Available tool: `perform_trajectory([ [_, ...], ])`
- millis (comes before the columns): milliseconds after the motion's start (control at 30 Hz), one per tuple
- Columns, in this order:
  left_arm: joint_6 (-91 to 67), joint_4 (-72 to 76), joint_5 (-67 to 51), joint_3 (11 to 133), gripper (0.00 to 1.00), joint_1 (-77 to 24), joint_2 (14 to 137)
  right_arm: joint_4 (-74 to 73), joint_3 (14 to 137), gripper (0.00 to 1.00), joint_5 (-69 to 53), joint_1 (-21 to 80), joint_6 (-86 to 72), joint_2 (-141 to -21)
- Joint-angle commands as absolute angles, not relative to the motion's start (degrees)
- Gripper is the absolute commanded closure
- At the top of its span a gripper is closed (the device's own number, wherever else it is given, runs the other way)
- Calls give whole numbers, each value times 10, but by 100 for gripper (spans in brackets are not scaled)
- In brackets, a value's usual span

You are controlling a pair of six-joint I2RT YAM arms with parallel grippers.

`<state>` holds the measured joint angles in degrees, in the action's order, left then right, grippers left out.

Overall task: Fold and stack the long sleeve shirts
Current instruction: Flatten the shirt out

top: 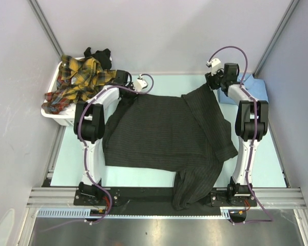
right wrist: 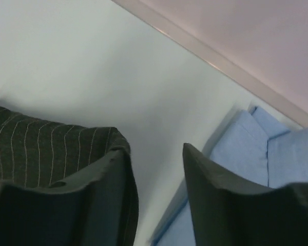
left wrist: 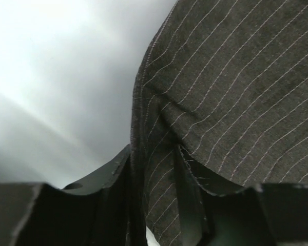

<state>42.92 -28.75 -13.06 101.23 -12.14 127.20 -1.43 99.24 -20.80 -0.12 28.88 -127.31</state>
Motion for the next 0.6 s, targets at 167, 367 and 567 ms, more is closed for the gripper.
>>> perform_trajectory([
  [167, 436, -316, -153, 1061, 52, -103, 1280, -290, 1023, 24, -207, -36, 352, -1163],
  [367, 446, -326, -152, 1086, 50, -101, 1301, -444, 1038, 10, -228, -83, 363, -1134],
  [567, 487, -350, -152, 1115, 60, -96, 1296, -590, 1007, 24, -296, -123, 327, -1109],
])
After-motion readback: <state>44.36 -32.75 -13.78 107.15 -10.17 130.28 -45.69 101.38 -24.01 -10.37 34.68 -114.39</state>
